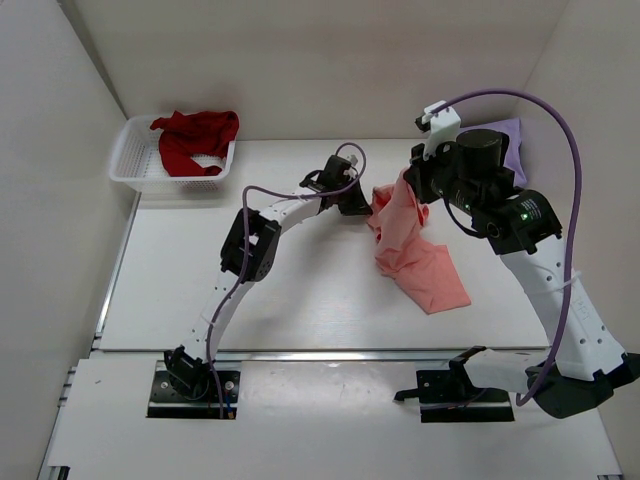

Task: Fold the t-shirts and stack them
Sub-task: Flatten out the tshirt

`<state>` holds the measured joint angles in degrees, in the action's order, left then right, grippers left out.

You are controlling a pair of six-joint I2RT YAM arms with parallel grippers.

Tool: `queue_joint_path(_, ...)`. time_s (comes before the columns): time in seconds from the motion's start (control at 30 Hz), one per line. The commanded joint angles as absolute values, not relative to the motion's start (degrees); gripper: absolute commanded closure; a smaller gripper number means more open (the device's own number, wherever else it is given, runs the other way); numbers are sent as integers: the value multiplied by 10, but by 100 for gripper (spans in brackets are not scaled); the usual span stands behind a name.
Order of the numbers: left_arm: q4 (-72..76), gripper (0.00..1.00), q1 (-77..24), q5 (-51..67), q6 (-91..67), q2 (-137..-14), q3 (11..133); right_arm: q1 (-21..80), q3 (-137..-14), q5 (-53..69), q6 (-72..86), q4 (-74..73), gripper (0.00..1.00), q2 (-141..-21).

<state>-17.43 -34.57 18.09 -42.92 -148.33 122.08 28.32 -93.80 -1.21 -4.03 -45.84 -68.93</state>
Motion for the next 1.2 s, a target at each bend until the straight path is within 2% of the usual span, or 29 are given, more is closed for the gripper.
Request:
queue_joint_path(0.0,-227,100,-359,192,-413,-1508,1253,284,-940,-11,-32,-428,100,-678)
queue_joint_path(0.17,-274,100,-333,203,-386,-1459,1298,268,-950,-25,-40,-432,100,-679)
queue_joint_path(0.23,-306,100,-292,173,-360,-1392,1325,241,-968,-50,-48,-435,100,-681)
queue_joint_path(0.37,-262,100,-208,121,-378,-1248,1297,198,-982,-254,-21,-403,100,-666)
queue_joint_path(0.4,-238,100,-162,108,-405,-1155,1269,161,-963,-266,-42,-353,99,-646)
queue_joint_path(0.47,-229,100,-107,117,-414,-1108,1254,75,-967,-227,-46,-330,100,-640)
queue_joint_path(0.53,-238,100,-72,132,-413,-1071,1271,35,-976,-169,-59,-298,100,-630)
queue_joint_path(0.67,-230,100,-40,138,-387,-972,1248,96,-996,-201,-132,-245,100,-616)
queue_joint_path(0.8,-184,100,-38,94,-386,-866,1150,125,-1042,-229,-159,-207,100,-616)
queue_joint_path(0.93,-173,100,-33,111,-409,-845,1140,79,-1141,-133,-129,-229,100,-655)
queue_joint_path(1.17,-183,100,-18,113,-414,-871,1181,17,-1175,-25,-68,-242,100,-668)
